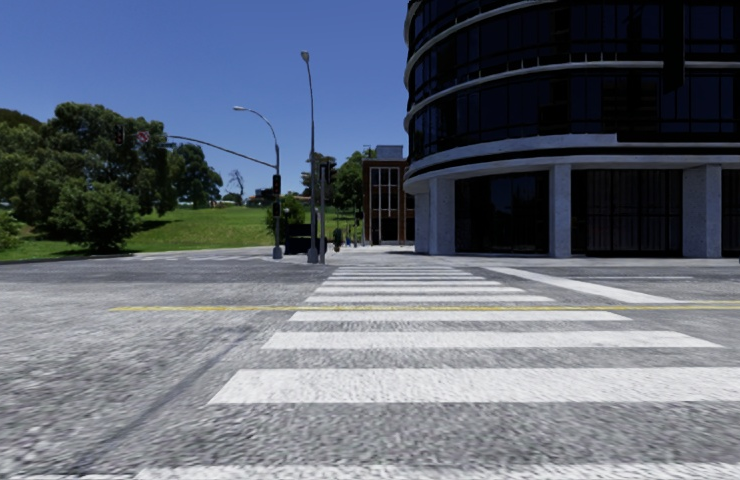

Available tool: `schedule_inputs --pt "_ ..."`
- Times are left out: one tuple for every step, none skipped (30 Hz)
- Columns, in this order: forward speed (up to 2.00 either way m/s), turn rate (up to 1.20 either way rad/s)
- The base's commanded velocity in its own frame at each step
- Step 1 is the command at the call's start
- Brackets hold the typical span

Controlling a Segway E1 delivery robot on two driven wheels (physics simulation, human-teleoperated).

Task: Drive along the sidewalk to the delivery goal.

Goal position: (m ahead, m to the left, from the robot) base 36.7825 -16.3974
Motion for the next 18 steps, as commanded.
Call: schedule_inputs --pt "2.0 -0.28" --pt "2.0 -0.29" --pt "2.0 -0.29" --pt "2.0 -0.29" --pt "2.0 -0.29" --pt "2.0 -0.29" --pt "2.0 0.0" --pt "2.0 0.0" --pt "2.0 0.0" --pt "2.0 0.0" --pt "2.0 0.0" --pt "2.0 0.0" --pt "2.0 0.0" --pt "2.0 0.0" --pt "2.0 0.0" --pt "2.0 0.0" --pt "2.0 0.0" --pt "2.0 0.0"
